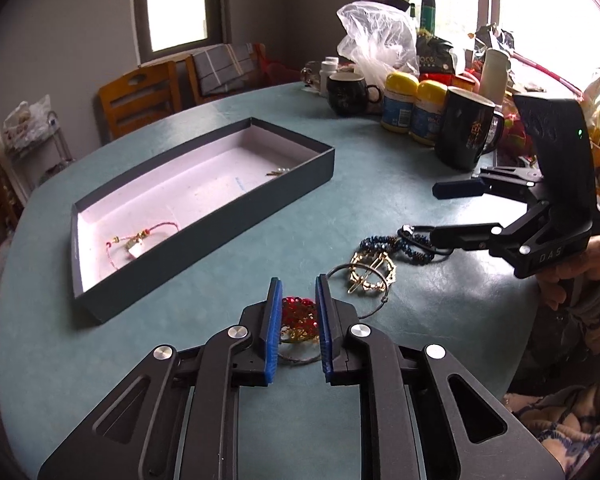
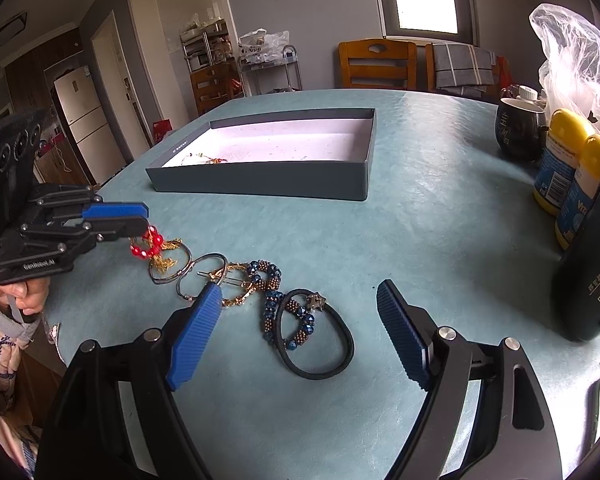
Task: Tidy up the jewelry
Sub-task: 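Grasp a silver bangle with the right gripper while the left lifts the red brooch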
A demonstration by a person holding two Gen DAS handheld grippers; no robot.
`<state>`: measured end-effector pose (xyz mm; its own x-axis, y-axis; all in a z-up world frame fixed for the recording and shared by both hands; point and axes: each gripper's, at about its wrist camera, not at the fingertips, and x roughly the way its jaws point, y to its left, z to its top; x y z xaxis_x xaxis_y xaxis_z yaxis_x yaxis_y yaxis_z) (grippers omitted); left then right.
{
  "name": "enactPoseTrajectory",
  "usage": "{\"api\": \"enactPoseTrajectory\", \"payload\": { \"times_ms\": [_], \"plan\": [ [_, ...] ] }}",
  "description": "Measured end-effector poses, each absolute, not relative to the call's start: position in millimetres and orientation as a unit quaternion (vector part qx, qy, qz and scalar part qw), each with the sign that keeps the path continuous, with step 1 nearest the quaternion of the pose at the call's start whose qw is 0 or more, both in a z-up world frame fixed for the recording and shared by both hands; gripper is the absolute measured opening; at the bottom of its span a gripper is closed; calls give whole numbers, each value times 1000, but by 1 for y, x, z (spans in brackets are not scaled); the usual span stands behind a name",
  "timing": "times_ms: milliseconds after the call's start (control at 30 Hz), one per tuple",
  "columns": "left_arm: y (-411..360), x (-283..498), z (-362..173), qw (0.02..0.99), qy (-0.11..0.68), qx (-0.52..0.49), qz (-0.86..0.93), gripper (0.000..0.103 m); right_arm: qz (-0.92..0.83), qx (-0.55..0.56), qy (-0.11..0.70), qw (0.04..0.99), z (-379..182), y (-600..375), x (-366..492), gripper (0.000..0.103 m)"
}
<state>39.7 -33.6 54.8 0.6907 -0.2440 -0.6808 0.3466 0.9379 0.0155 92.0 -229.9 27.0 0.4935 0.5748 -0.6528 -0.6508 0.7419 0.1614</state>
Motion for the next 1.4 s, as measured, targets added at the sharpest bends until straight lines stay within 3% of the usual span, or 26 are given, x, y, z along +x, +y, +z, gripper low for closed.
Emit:
{"api": "enactPoseTrajectory", "payload": {
  "times_ms": [233, 733, 867, 1100, 1400],
  "plan": [
    [-29, 31, 83, 930, 325, 61, -162, 18, 369, -58, 360, 855, 26, -222, 86, 79],
    [-2, 17, 93, 939, 313, 46, -133, 18, 440, -153, 377, 801, 16, -141, 78, 79],
    [9, 15, 82, 937, 325, 34, -126, 18, 441, -186, 378, 793, 13, -126, 81, 74],
    [22, 11, 64, 932, 341, 12, -120, 18, 425, -215, 372, 797, 10, -122, 86, 46],
    [31, 10, 63, 934, 338, 5, -112, 18, 426, -186, 356, 811, 22, -139, 83, 46]
  ]
}}
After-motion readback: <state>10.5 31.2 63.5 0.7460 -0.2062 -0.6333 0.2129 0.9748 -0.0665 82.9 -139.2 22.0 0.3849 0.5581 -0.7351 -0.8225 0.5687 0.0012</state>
